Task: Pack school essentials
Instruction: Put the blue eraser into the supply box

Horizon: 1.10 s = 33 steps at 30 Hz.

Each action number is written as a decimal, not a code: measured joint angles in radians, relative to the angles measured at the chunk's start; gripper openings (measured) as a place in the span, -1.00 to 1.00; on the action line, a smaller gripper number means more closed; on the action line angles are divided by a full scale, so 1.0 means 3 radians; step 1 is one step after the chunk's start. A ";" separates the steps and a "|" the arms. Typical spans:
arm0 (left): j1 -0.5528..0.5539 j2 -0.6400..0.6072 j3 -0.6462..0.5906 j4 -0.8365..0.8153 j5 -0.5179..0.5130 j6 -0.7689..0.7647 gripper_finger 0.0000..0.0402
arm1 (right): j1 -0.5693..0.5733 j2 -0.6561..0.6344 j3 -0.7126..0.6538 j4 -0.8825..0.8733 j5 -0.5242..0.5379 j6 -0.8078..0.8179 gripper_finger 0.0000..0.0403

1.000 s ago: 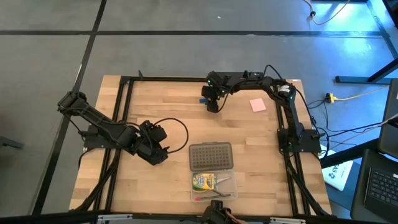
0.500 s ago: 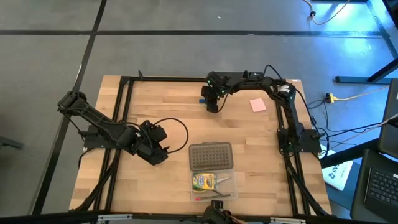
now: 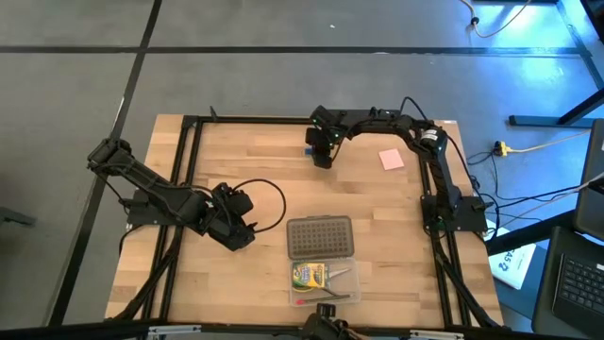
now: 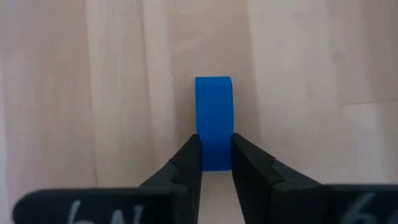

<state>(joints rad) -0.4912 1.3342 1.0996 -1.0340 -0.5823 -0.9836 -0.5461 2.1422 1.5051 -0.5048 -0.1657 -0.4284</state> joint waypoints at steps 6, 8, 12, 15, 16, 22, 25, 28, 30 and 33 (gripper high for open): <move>-0.0001 0.0000 0.0000 0.0003 0.0000 0.0000 0.91 | 0.0031 -0.0213 0.0014 -0.0202 0.0027 0.0022 -0.62; -0.0001 0.0000 0.0000 0.0005 -0.0001 0.0000 0.91 | 0.0054 -0.0301 0.0014 -0.0245 0.0024 0.0073 -0.62; -0.0001 0.0000 0.0000 0.0003 0.0000 0.0000 0.91 | 0.0150 -0.0496 0.0018 -0.0296 0.0002 0.0192 -0.62; 0.0000 0.0000 0.0000 0.0003 -0.0001 0.0000 0.91 | 0.0265 -0.0646 0.0018 -0.0417 -0.0001 0.0219 -0.62; -0.0001 0.0000 0.0000 0.0002 0.0000 0.0000 0.91 | 0.0306 -0.0706 0.0018 -0.0472 0.0000 0.0260 -0.62; 0.0000 0.0000 0.0000 0.0002 0.0001 0.0000 0.91 | 0.0644 -0.1055 0.0021 -0.0766 -0.0027 0.0432 -0.62; -0.0001 0.0000 0.0000 0.0003 0.0000 0.0000 0.91 | 0.0876 -0.1228 0.0023 -0.0881 -0.0041 0.0560 -0.62; -0.0001 0.0000 0.0000 0.0006 0.0000 0.0000 0.91 | 0.1133 -0.1369 0.0023 -0.1029 -0.0044 0.0719 -0.62; 0.0000 0.0000 0.0000 0.0009 0.0000 0.0000 0.91 | 0.1309 -0.1448 0.0023 -0.1170 -0.0043 0.0815 -0.62; 0.0000 0.0000 0.0000 0.0042 -0.0010 -0.0018 0.91 | 0.1578 -0.1537 0.0023 -0.1338 -0.0040 0.1057 -0.62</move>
<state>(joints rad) -0.4911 1.3342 1.0996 -1.0215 -0.5854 -0.9889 -0.0728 1.6810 1.5120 -0.9061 -0.1776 -0.1113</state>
